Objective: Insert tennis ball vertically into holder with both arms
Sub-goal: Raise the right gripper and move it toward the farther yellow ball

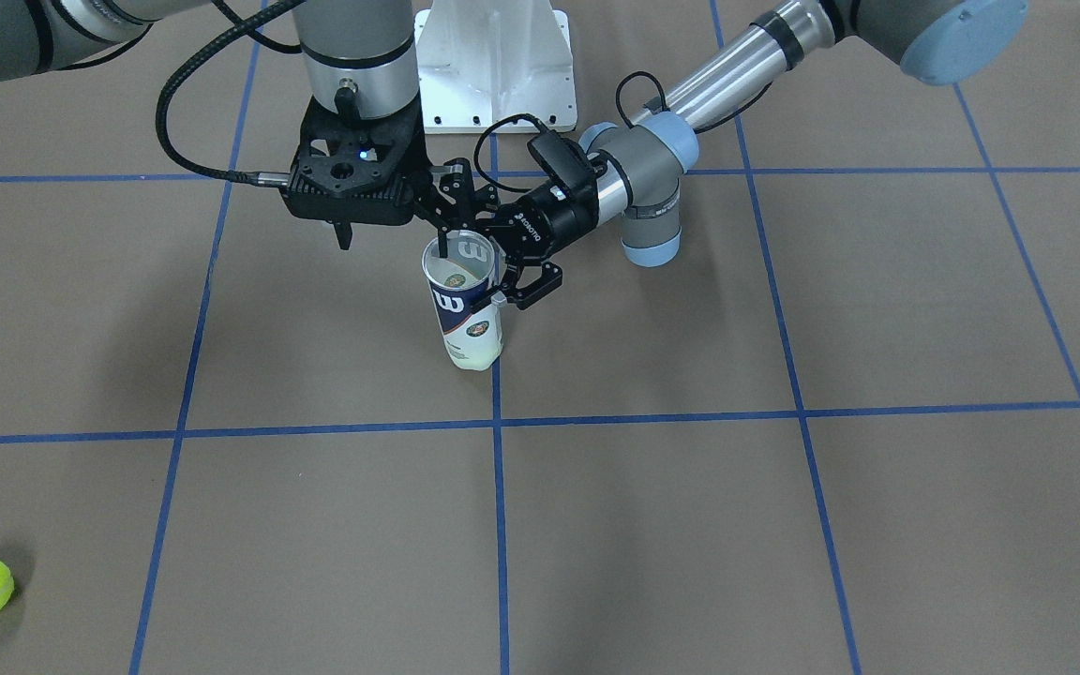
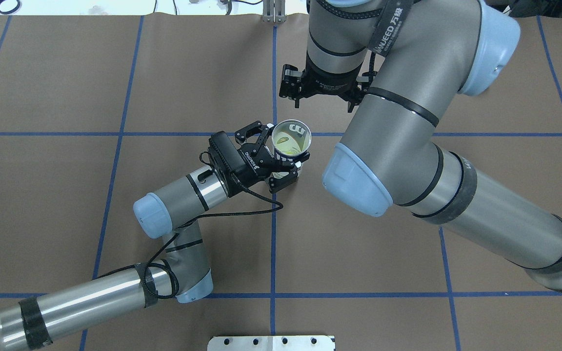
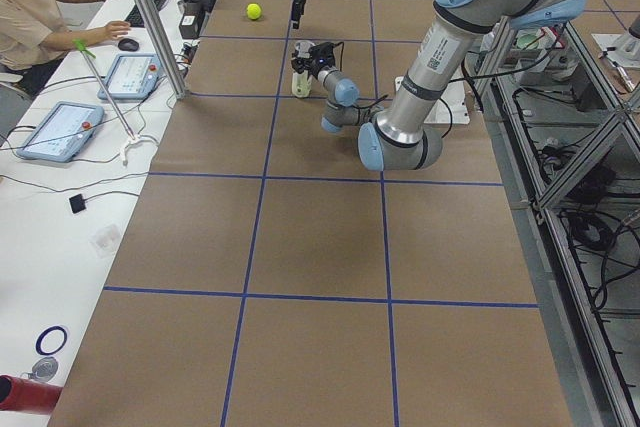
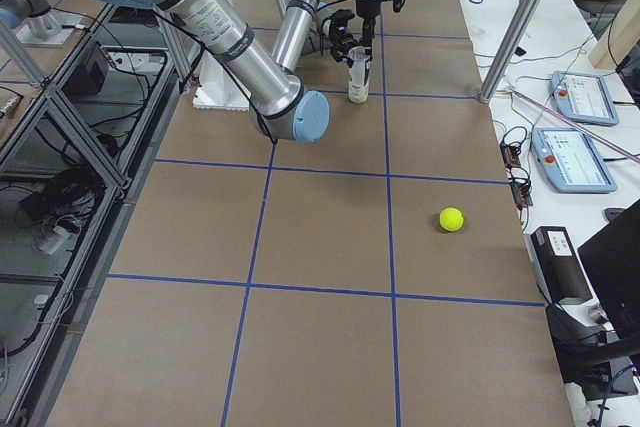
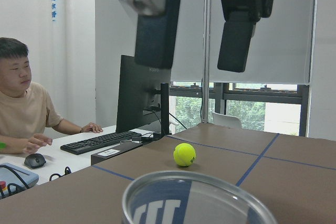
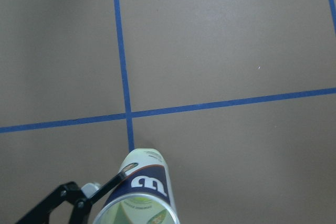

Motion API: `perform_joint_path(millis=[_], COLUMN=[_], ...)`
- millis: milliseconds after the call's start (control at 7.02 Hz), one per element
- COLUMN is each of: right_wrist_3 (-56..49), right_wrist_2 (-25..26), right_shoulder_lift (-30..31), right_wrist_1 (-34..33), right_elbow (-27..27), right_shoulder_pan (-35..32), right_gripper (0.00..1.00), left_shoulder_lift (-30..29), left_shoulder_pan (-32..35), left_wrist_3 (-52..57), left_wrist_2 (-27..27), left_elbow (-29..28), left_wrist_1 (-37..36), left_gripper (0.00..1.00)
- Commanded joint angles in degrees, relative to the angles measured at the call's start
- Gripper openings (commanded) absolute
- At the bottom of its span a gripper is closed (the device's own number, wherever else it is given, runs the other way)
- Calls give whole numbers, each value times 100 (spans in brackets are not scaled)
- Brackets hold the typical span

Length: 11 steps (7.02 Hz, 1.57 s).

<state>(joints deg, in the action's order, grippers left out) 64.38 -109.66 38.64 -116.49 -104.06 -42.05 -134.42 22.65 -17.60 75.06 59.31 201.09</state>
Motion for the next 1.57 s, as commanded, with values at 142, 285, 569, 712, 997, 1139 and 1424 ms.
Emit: perform_joint_path(millis=[142,285,569,712,997,1139,1424], right_wrist_3=[-644,-777,-1888,-2625,-3491,-3712,-4405], right_wrist_2=[-379,-424,-713,-871,-1381,-1418,-1575], right_shoulder_lift=[170,300,730,1037,1784,1865,1866], right_wrist_1=[4,30,74,196,1324,1957,3423], right_elbow=[0,0,0,8,462,1066,2733], right_shoulder_pan=[-486,-610,-1144,-1582,-2278,-2473,-2885], right_gripper=[99,99,99,99,99,99,99], left_shoulder_lift=[-5,3,3,3,12,12,12], left_shoulder_pan=[29,38,38,38,38,38,38], left_wrist_3=[20,11,20,11,11,11,20], left_wrist_2=[-9,-9,-9,-9,-9,-9,-9], left_elbow=[1,1,1,1,1,1,1], left_wrist_1=[-8,-8,-8,-8,0,0,-8], left_gripper=[85,85,85,85,85,85,85])
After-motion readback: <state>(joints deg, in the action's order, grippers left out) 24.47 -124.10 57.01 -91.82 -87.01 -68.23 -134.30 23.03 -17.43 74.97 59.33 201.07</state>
